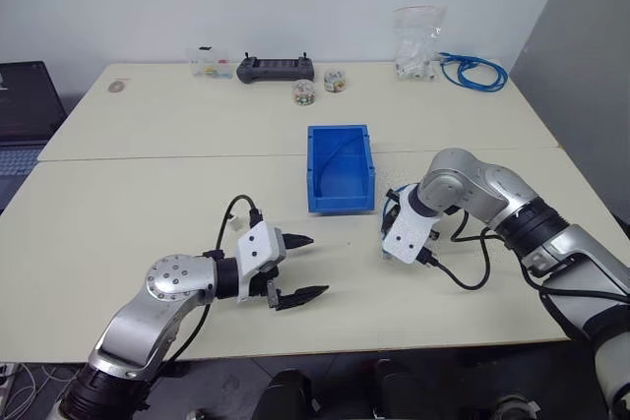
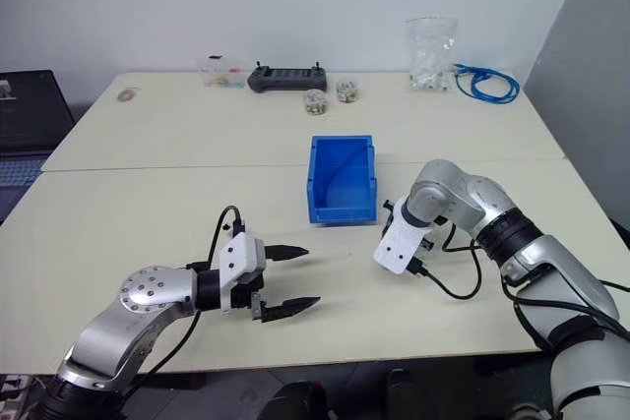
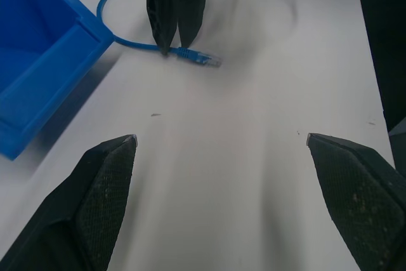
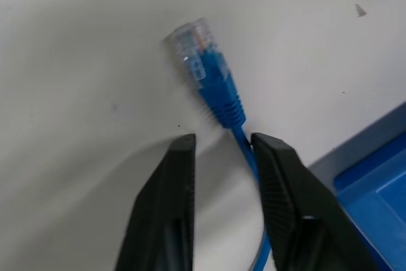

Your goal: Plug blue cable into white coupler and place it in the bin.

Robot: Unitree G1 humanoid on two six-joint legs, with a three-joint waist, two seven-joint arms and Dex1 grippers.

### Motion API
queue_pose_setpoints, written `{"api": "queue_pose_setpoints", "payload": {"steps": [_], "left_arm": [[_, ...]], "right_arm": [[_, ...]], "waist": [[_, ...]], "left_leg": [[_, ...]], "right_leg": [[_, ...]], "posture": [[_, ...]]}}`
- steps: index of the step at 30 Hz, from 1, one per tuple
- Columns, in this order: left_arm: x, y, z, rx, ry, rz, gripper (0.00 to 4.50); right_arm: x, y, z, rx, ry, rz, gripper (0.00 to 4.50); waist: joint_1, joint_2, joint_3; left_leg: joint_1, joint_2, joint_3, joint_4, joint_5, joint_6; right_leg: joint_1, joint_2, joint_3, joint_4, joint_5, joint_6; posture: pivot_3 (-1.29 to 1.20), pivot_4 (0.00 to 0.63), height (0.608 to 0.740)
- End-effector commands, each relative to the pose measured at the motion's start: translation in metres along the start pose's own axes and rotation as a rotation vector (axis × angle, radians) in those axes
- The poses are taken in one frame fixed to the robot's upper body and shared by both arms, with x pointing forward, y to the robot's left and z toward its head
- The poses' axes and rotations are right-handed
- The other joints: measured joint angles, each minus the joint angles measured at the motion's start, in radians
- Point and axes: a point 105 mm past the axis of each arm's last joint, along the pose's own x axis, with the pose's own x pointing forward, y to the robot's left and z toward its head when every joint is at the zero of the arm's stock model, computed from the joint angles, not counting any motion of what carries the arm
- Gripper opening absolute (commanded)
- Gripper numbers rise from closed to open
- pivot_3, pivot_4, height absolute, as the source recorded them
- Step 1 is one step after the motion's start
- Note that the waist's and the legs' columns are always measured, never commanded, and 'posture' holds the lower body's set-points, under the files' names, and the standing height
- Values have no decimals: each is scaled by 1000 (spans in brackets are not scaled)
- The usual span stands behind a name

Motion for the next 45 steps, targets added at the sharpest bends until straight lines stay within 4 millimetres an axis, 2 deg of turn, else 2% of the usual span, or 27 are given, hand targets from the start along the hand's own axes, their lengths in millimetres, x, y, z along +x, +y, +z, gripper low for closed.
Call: {"api": "queue_pose_setpoints", "payload": {"steps": [1,2,8,11,14,21,26,31,32,33,40,45], "left_arm": [[3,-2,9,44,-17,-10,4500],[3,-2,8,46,-15,-11,4500],[-5,-1,0,58,25,4,4500],[-14,5,-7,70,60,32,4500],[-25,13,-15,87,106,55,4500],[-44,18,-29,103,179,60,4500],[-46,8,-35,106,203,13,4500],[-44,0,-35,100,195,-6,4500],[-43,0,-35,101,194,-5,4500],[-43,0,-35,102,193,-3,4500],[-44,5,-34,115,201,13,4500],[-45,13,-35,118,197,50,4500]], "right_arm": [[7,-4,9,-34,-24,25,274],[8,-3,10,-25,-34,30,24],[4,6,20,108,-150,58,24],[-1,8,29,248,-251,51,24],[-7,5,47,393,-371,21,24],[-11,-17,74,716,-545,-75,24],[-2,-30,75,887,-568,-140,24],[3,-41,77,966,-590,-180,24],[3,-44,76,977,-593,-191,234],[3,-46,76,984,-597,-197,234],[-1,-54,76,1035,-638,-231,2010],[-24,-56,72,1100,-730,-276,3366]], "waist": [[0,0,0],[0,0,0],[1,0,0],[7,0,0],[8,0,0],[5,1,0],[7,1,0],[6,1,1],[6,1,1],[6,1,1],[6,1,1],[6,1,1]], "left_leg": [[0,1,0,0,0,0],[1,3,0,0,0,0],[1,7,0,-1,0,0],[0,7,-1,0,0,0],[0,7,-1,0,0,0],[-1,7,-1,0,0,0],[-1,7,-1,0,0,-1],[-2,7,-1,0,0,-1],[-2,7,-1,0,0,-1],[-2,7,-1,0,0,-1],[-2,7,-1,0,0,-1],[-2,7,-1,0,0,-1]], "right_leg": [[0,1,0,0,0,-1],[0,3,0,0,1,-1],[0,6,-1,0,2,-5],[0,6,-1,0,2,-5],[0,6,-1,0,2,-5],[-1,6,-1,0,2,-5],[-2,6,-1,0,2,-5],[-2,6,-1,0,2,-5],[-2,6,-1,0,2,-5],[-2,6,-2,0,2,-5],[-2,6,-2,0,2,-5],[-2,6,-2,0,2,-5]], "posture": [[0,150,740],[0,150,740],[0,150,740],[0,150,740],[0,150,740],[0,150,740],[0,150,740],[0,150,740],[0,150,740],[0,150,740],[0,150,740],[0,150,740]]}}
